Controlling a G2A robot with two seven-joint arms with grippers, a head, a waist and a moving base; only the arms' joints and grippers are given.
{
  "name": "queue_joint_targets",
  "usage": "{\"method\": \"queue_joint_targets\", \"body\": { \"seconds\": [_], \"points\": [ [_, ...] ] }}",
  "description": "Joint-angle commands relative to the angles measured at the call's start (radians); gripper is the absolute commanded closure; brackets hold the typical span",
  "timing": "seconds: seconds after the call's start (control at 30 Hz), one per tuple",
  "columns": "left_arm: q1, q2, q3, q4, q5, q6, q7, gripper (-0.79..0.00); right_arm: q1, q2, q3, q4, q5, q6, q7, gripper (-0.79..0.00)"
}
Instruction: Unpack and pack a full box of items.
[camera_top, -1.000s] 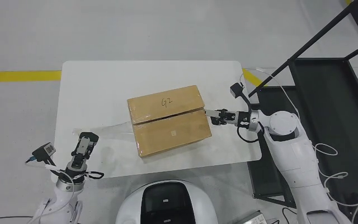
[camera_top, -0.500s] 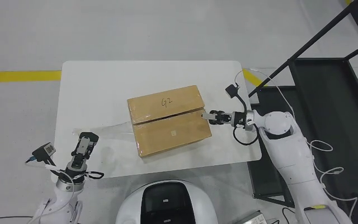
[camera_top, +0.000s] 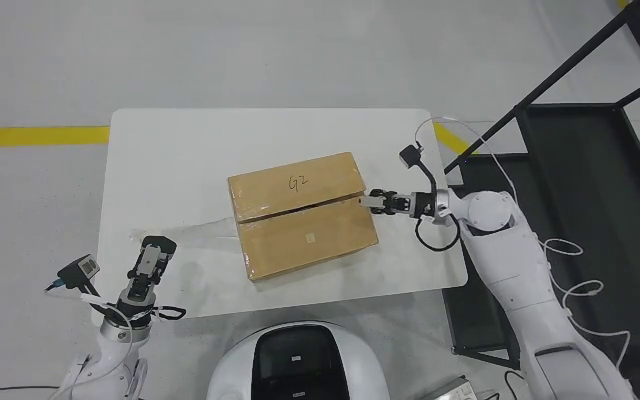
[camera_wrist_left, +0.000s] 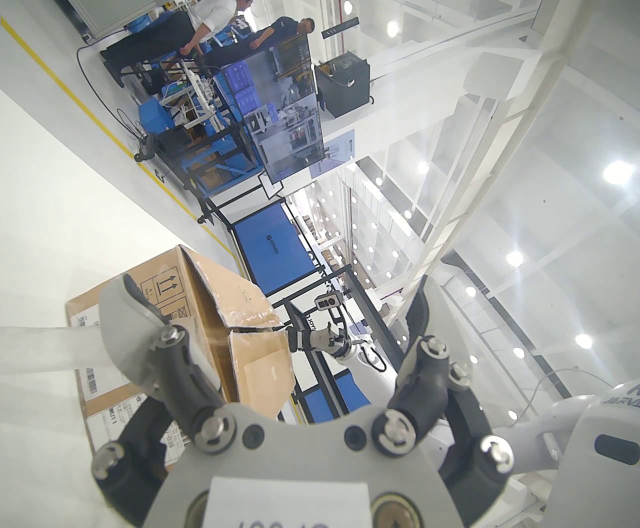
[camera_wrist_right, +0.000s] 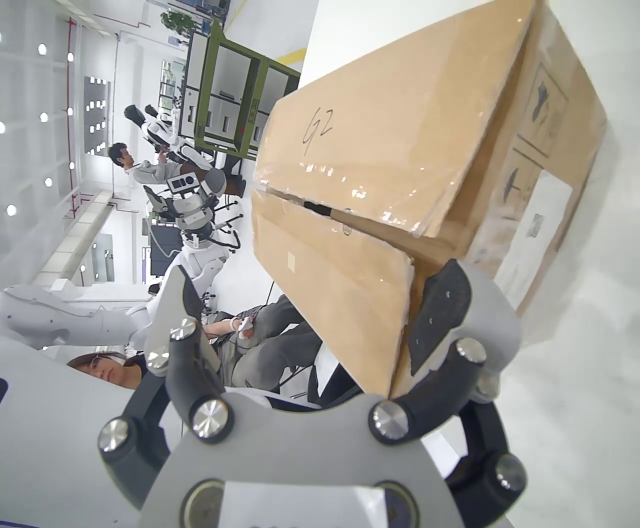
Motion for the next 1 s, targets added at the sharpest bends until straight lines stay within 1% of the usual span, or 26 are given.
{"method": "queue_joint_targets", "body": {
  "seconds": [0.0, 0.27, 0.33, 0.57, 0.73, 0.97],
  "points": [
    [0.0, 0.0, 0.0, 0.0, 0.0, 0.0, 0.0, -0.785, 0.013, -0.001, -0.015, 0.018, 0.015, 0.004, 0.02, -0.785],
    [0.0, 0.0, 0.0, 0.0, 0.0, 0.0, 0.0, -0.785, 0.061, -0.008, -0.053, 0.116, 0.179, -0.027, 0.127, -0.785],
    [0.0, 0.0, 0.0, 0.0, 0.0, 0.0, 0.0, -0.785, 0.072, -0.007, -0.057, 0.134, 0.187, -0.028, 0.146, -0.785],
    [0.0, 0.0, 0.0, 0.0, 0.0, 0.0, 0.0, -0.785, 0.09, -0.005, -0.076, 0.178, 0.177, -0.038, 0.136, -0.785],
    [0.0, 0.0, 0.0, 0.0, 0.0, 0.0, 0.0, -0.785, 0.101, -0.009, -0.11, 0.193, 0.19, -0.043, 0.131, -0.785],
    [0.0, 0.0, 0.0, 0.0, 0.0, 0.0, 0.0, -0.785, 0.102, -0.007, -0.132, 0.174, 0.233, -0.041, 0.133, -0.785]
  ]
}}
